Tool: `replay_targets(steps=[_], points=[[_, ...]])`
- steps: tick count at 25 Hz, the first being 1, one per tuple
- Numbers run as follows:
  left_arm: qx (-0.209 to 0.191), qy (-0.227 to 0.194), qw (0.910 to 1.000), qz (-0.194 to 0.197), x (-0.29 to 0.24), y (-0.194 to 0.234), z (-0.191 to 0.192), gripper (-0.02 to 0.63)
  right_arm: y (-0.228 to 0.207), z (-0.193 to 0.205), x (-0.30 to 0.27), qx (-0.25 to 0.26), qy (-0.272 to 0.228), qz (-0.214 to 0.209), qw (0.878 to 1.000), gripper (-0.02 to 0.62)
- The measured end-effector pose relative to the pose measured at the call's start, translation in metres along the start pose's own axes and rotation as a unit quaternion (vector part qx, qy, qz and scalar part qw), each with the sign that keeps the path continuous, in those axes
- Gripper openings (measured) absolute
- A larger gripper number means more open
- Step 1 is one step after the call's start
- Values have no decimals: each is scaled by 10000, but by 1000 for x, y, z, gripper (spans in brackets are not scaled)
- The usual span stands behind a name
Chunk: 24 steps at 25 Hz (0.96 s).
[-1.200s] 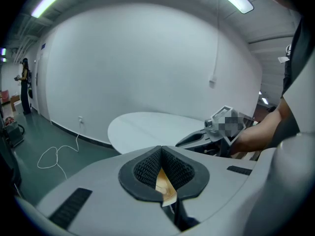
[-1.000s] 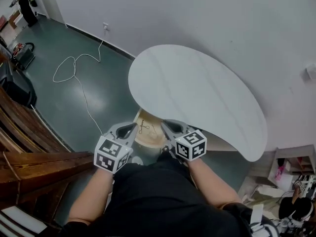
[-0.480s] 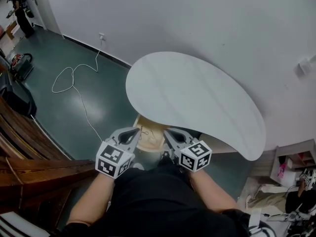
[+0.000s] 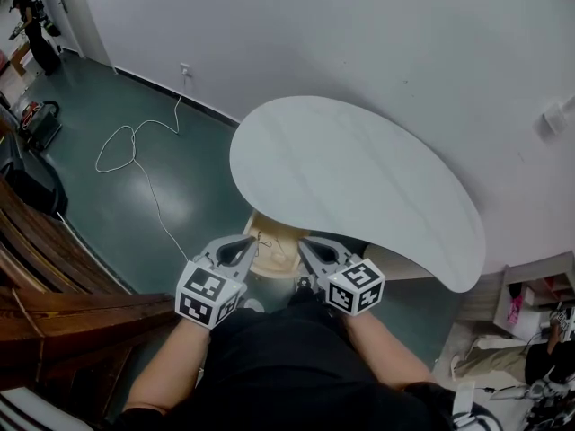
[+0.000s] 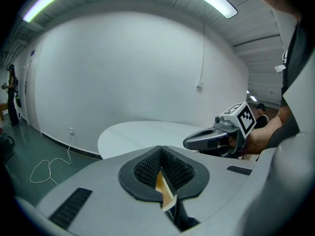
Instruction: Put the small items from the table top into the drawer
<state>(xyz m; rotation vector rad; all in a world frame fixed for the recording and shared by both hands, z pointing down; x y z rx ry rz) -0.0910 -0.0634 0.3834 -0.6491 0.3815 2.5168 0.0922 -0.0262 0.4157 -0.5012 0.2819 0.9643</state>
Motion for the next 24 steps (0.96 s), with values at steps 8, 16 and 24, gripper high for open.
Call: replay_targets(steps=[8, 16, 24], points=[[50, 3, 10000, -46, 1, 1, 4, 15, 1, 1, 0, 46, 12, 12, 10000, 8], [47, 10, 10000, -21, 1, 0, 2, 15, 2, 2, 1, 63, 39, 49, 10000, 8], [60, 32, 10000, -10, -2, -2, 4, 15, 0, 5, 4, 61, 66, 77, 9999, 8]])
Point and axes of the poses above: the fingertips, and each gripper's own axes: x backward along the fingers, y to its left, z out of its underside, the point moved 7 cm from there along x, backward along the fingers, and after that the axes turned 6 degrees about y, right-handed, at the moved point
